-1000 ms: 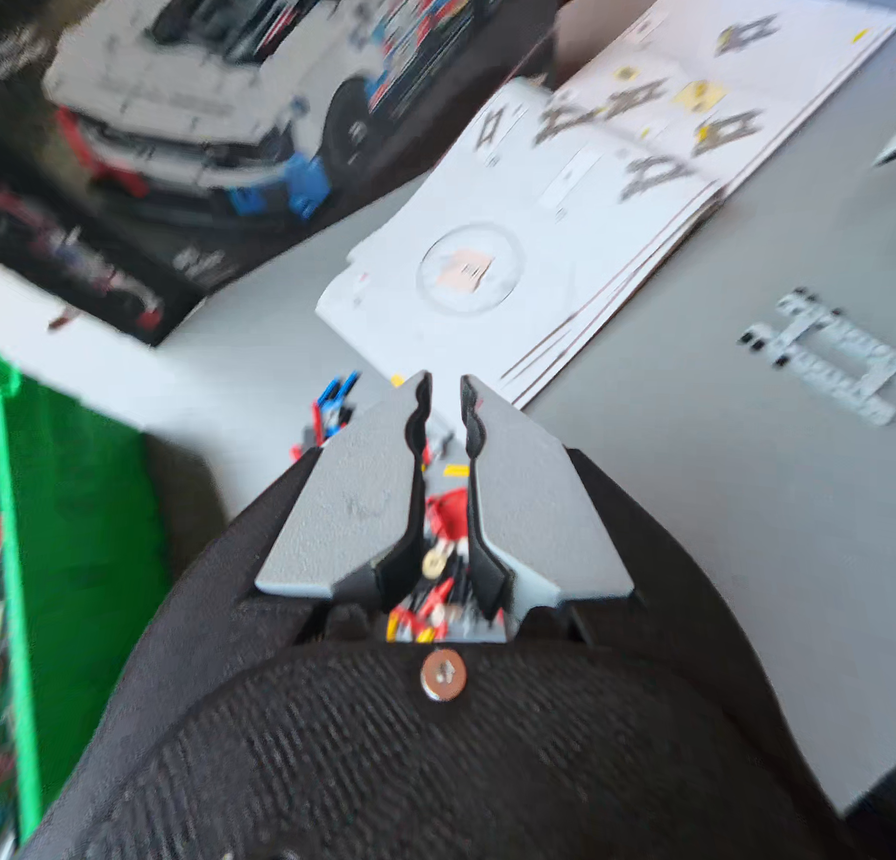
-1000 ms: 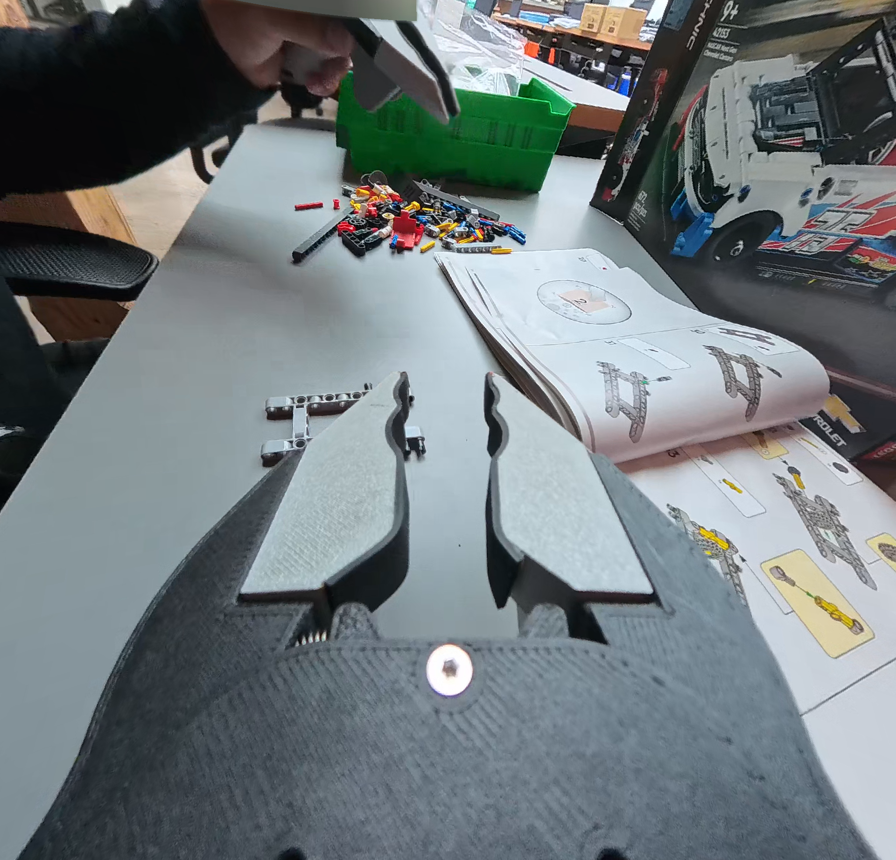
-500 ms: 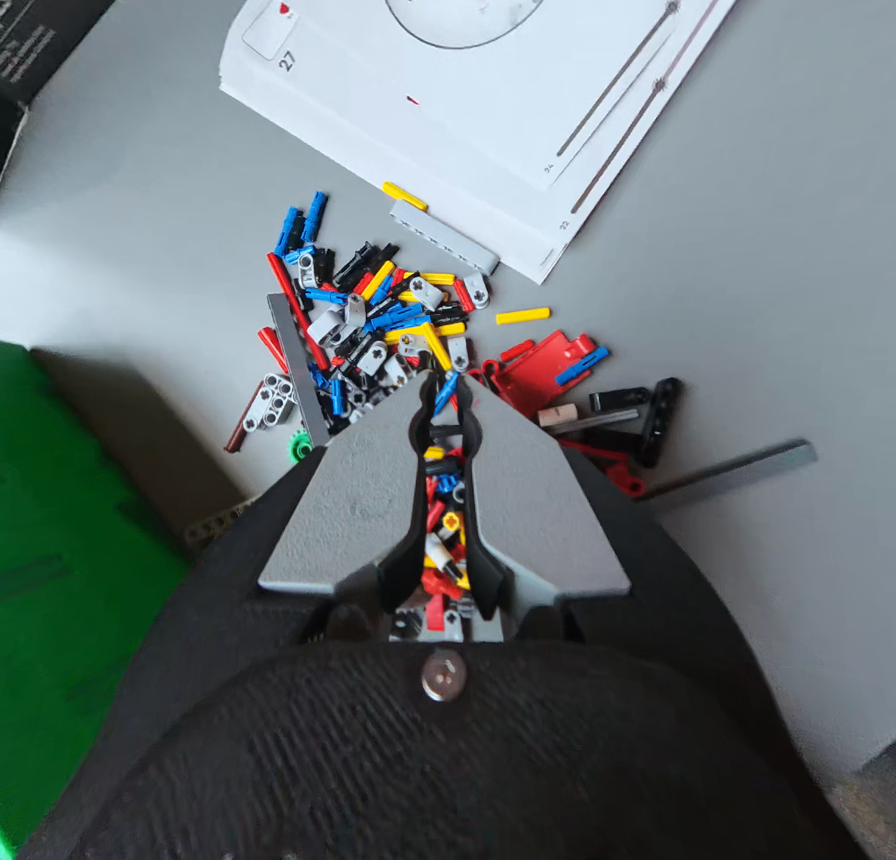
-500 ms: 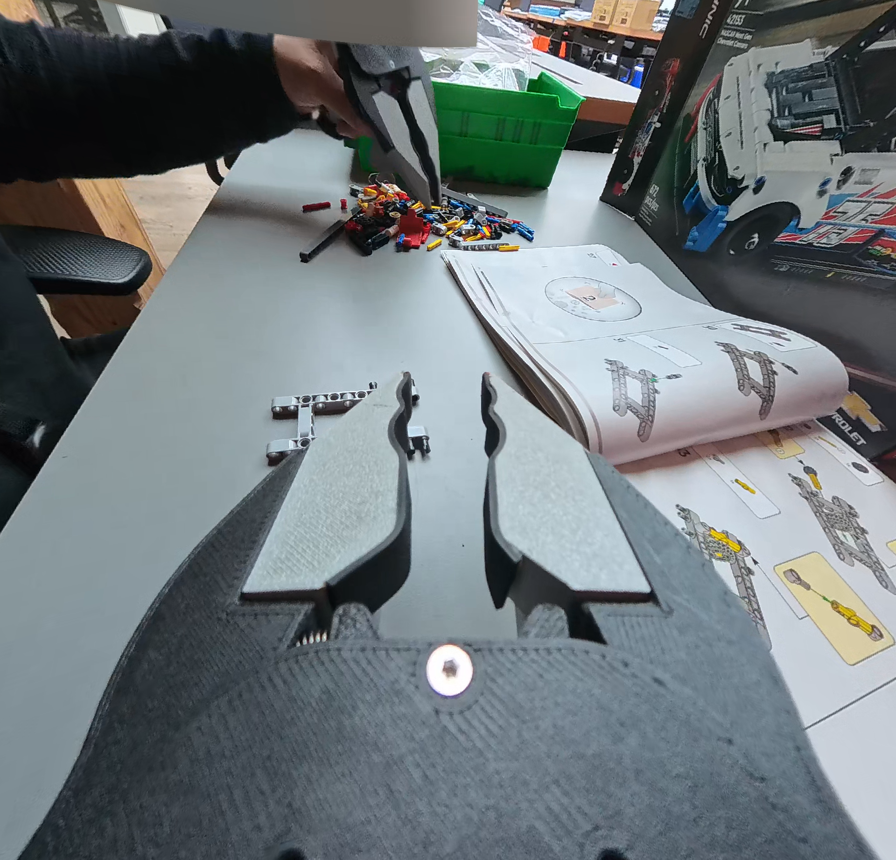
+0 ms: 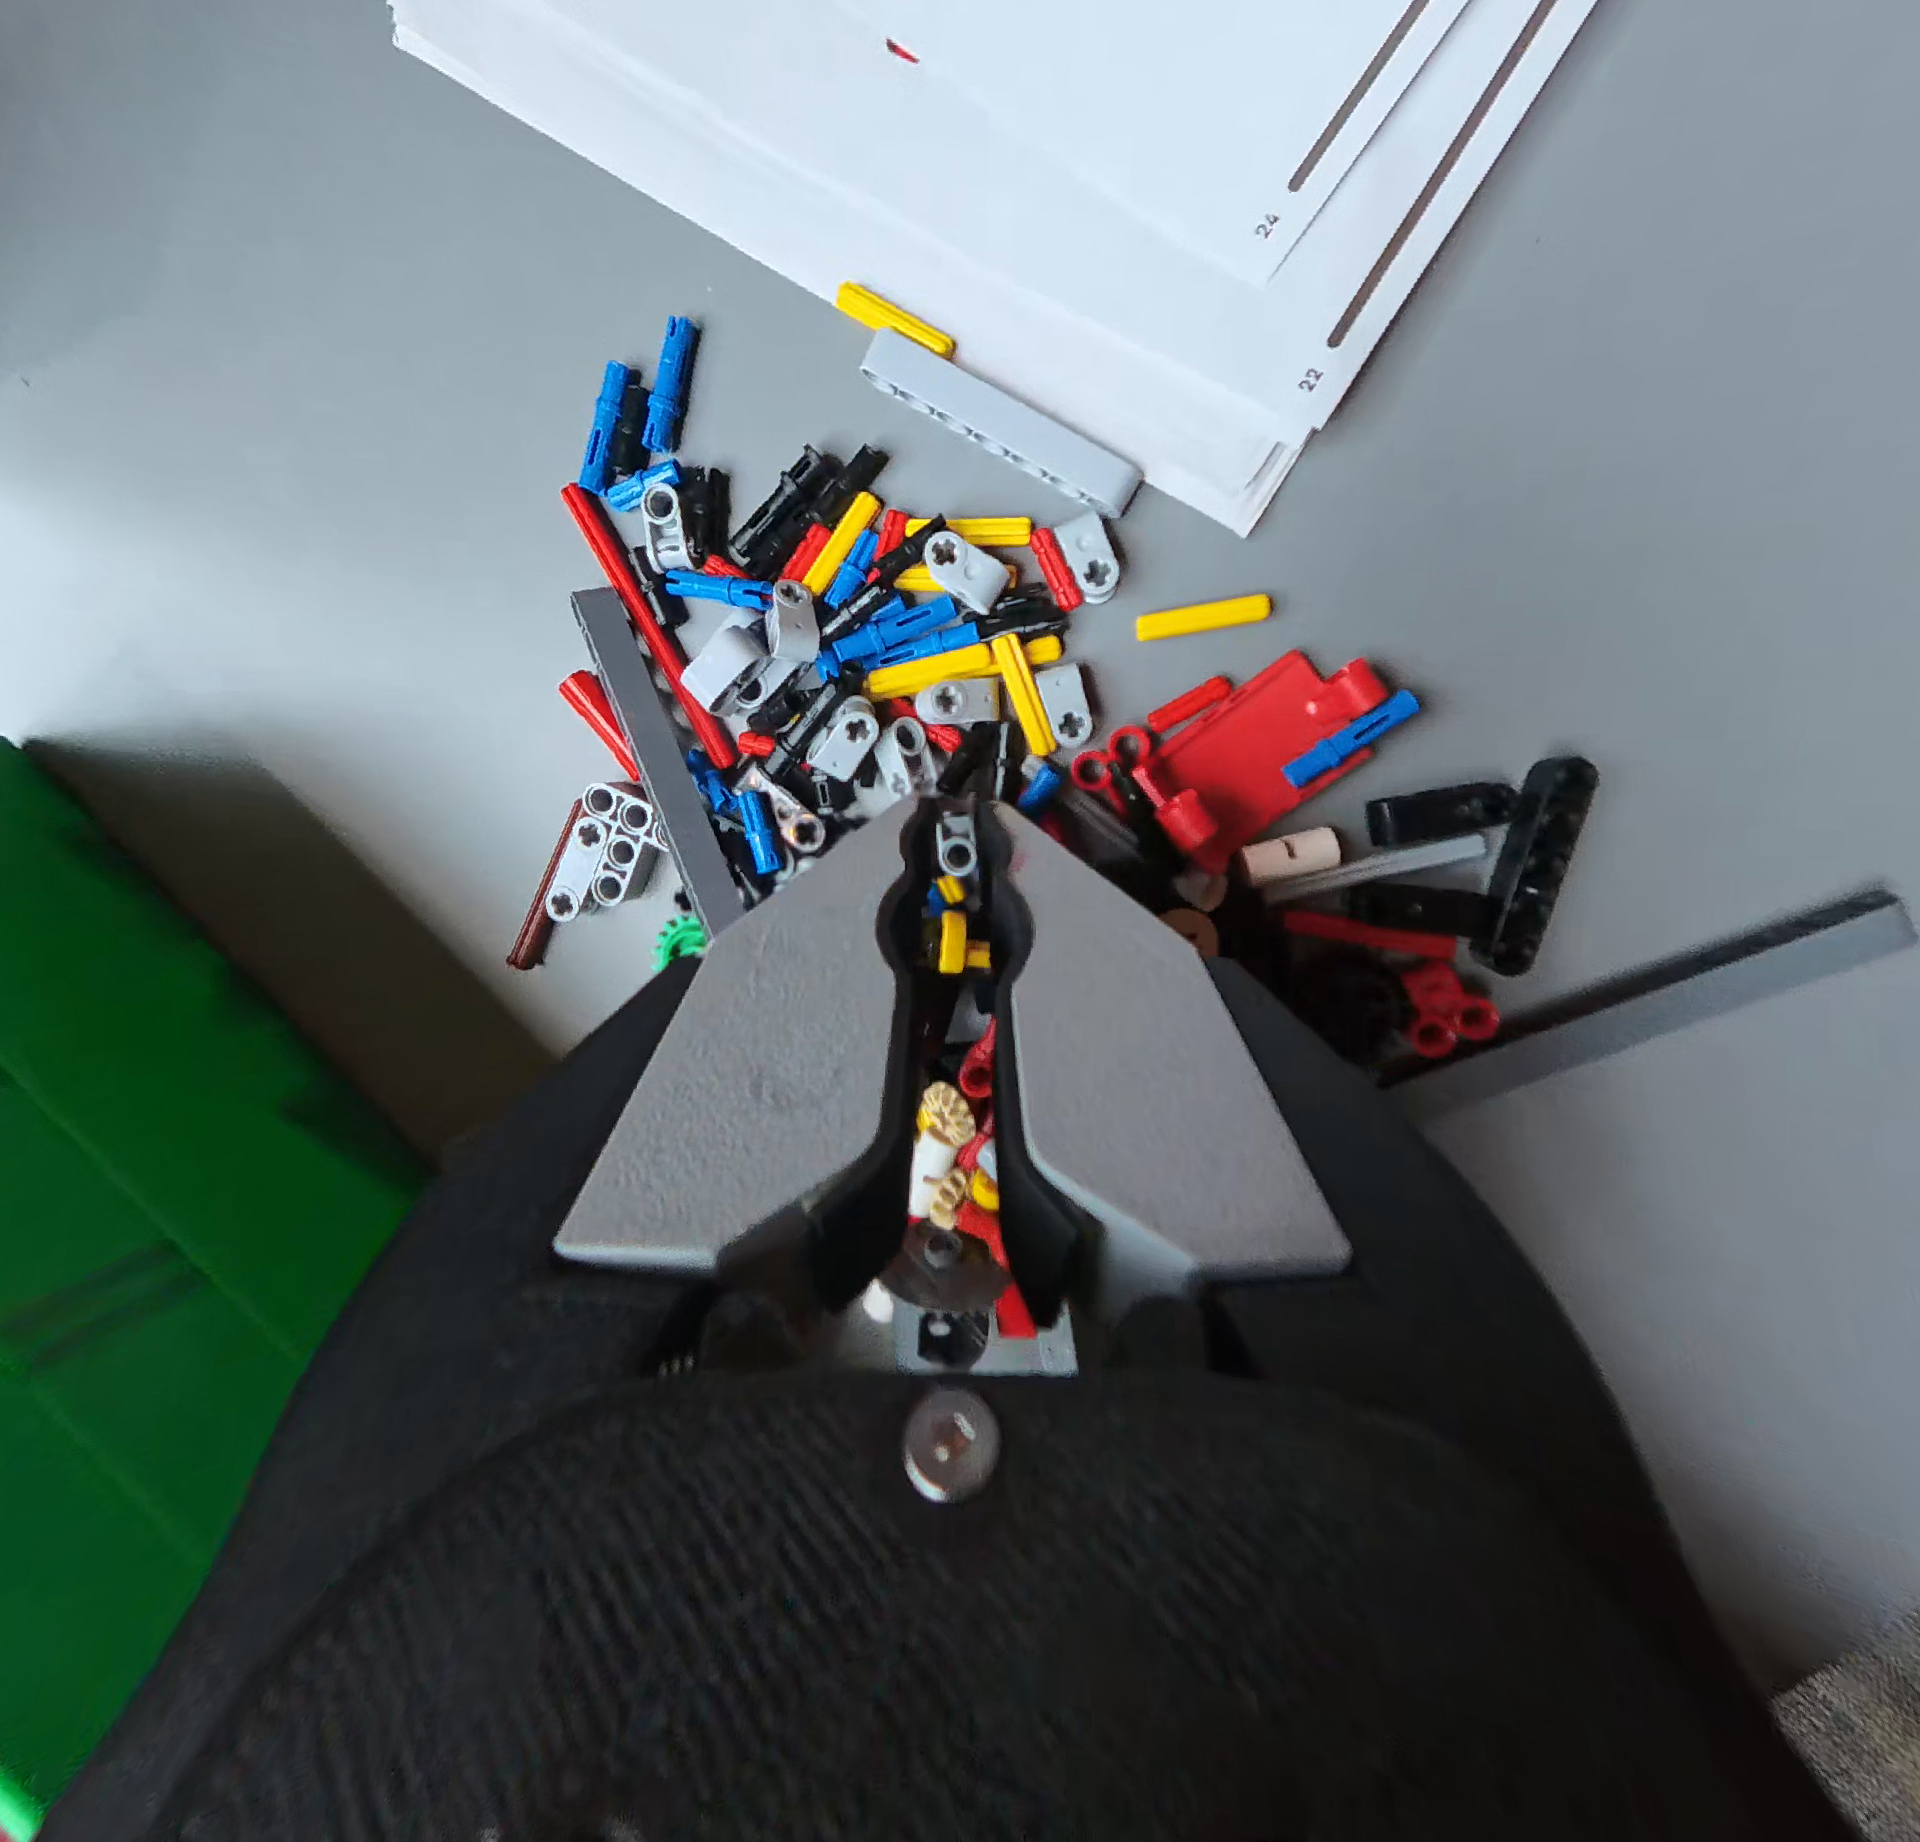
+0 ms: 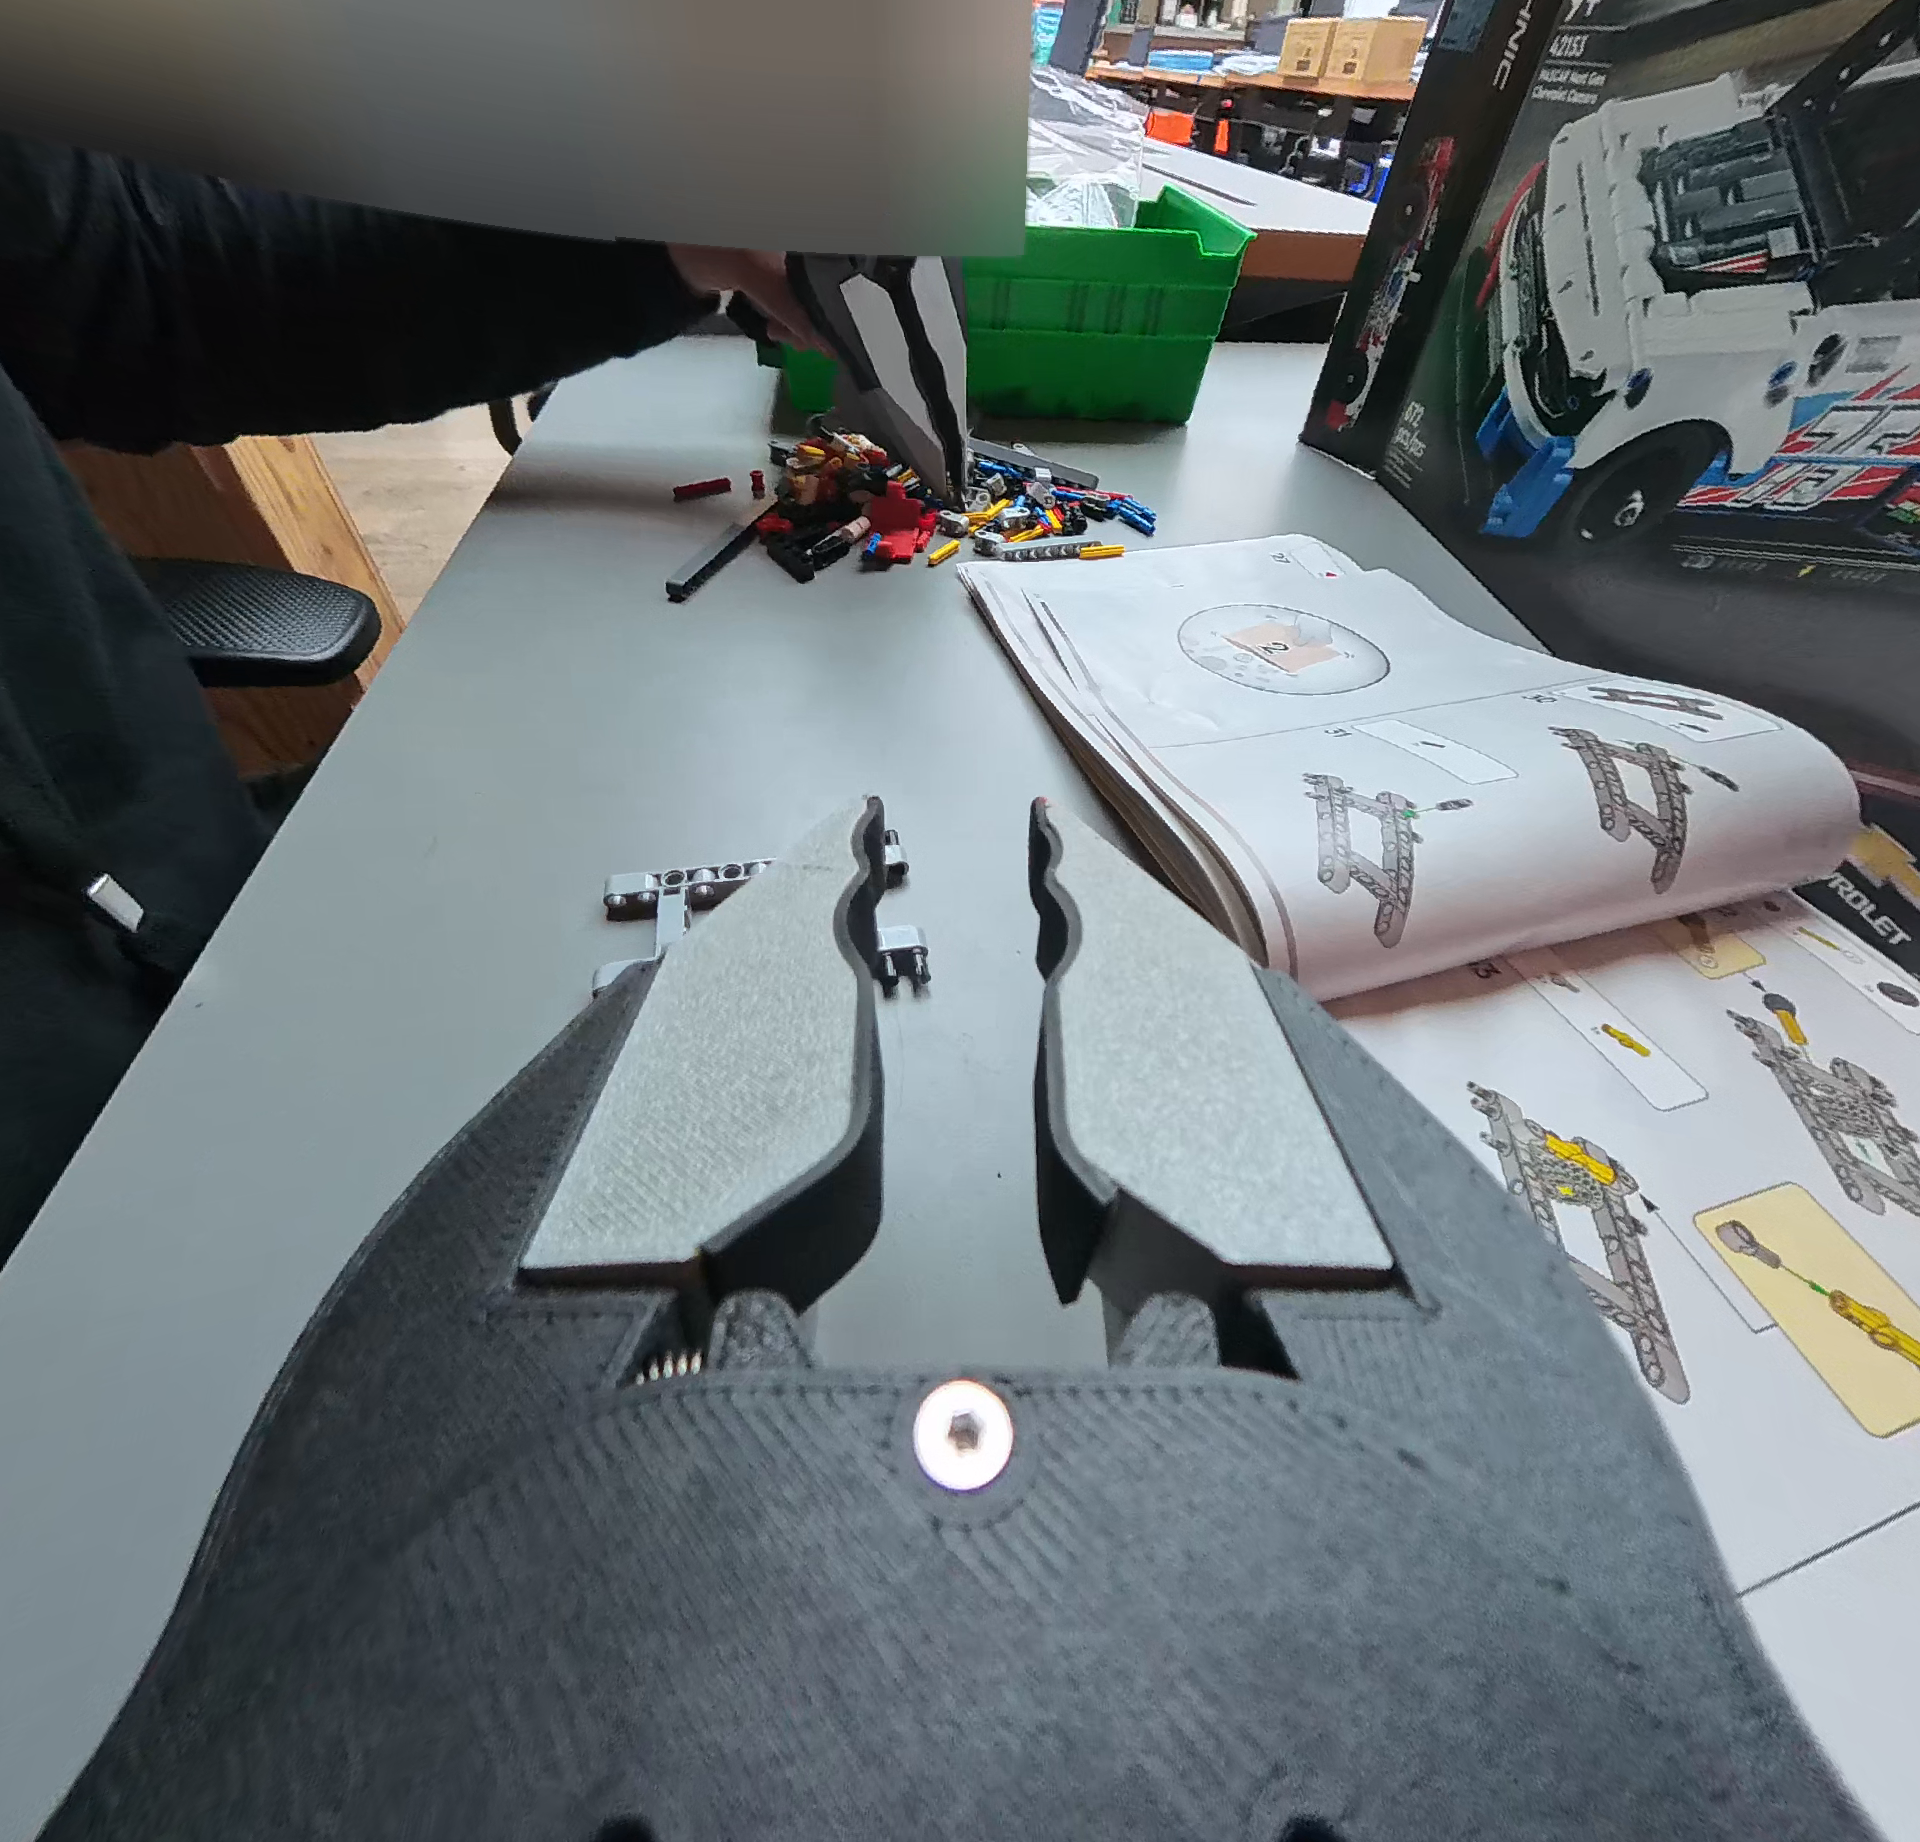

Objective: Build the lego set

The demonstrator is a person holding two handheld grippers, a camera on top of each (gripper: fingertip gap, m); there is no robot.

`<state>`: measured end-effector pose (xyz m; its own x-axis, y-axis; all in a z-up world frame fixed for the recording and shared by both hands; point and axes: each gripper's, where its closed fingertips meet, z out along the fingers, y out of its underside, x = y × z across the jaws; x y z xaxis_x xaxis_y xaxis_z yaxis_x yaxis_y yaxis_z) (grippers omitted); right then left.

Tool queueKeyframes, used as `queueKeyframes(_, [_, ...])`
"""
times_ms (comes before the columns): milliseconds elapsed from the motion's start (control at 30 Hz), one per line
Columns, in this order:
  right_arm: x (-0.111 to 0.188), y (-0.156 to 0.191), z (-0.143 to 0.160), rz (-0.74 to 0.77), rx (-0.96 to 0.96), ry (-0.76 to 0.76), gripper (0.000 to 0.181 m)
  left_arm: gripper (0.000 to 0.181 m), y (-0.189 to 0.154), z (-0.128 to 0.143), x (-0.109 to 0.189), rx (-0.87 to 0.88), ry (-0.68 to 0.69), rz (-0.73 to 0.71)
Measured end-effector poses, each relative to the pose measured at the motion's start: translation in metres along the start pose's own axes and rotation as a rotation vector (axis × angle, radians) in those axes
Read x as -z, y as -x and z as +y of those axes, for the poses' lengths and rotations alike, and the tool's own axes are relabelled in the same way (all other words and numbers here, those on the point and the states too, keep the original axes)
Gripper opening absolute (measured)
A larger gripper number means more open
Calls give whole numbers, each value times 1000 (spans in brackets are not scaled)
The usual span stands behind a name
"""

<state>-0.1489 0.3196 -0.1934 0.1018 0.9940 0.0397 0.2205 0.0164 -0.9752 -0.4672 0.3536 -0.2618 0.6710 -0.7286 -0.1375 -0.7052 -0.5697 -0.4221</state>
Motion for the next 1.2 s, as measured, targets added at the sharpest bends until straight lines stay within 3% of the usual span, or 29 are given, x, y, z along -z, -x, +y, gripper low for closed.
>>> queueKeyframes(867, [2, 1, -2, -14, -10, -18, 21, 4, -6, -2, -9, 30, 15, 71])
queueKeyframes(1200, [2, 3, -2, -17, -3, -18, 21, 4, 0, -6, 0, 30, -7, 32])
